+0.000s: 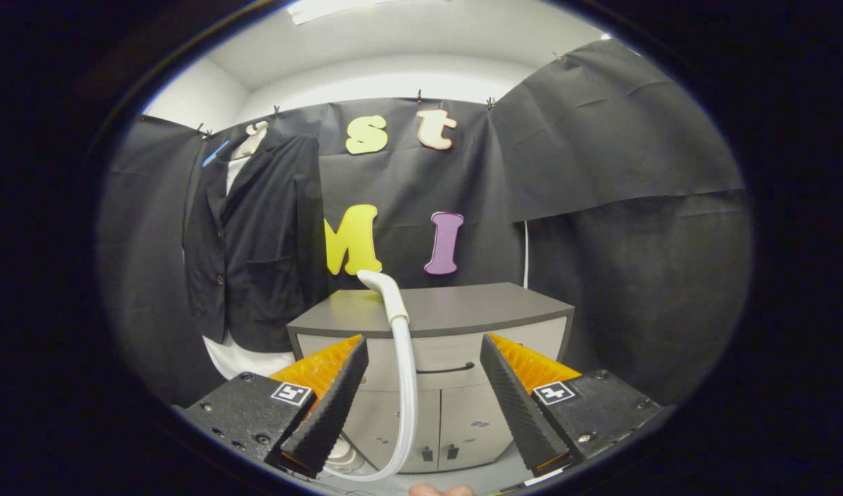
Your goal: Iron the clothes twice with a garment steamer, once on the left side and once on the right side.
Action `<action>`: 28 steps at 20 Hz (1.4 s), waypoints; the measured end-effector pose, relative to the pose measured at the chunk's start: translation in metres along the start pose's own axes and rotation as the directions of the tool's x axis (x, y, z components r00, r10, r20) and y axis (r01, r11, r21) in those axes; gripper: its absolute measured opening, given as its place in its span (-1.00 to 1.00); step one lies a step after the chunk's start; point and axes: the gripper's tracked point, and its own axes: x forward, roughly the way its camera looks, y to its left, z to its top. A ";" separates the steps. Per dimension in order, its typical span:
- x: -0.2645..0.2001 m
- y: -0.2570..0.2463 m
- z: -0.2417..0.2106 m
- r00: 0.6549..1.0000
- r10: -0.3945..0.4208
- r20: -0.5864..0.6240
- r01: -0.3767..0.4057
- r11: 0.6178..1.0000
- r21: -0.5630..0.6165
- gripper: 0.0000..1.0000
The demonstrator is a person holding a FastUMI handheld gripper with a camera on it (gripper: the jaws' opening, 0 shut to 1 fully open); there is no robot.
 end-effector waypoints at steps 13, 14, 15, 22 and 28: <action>-0.003 -0.001 0.010 1.000 0.013 0.004 -0.013 1.000 0.010 1.00; 0.000 -0.001 0.008 1.000 0.025 -0.008 -0.025 1.000 0.017 1.00; 0.001 0.000 0.007 0.999 0.043 -0.017 -0.043 0.999 0.025 1.00; 0.079 0.034 0.032 0.981 0.152 -0.119 -0.151 0.988 0.015 1.00; 0.139 0.036 0.042 0.950 0.192 -0.246 -0.192 0.981 0.024 1.00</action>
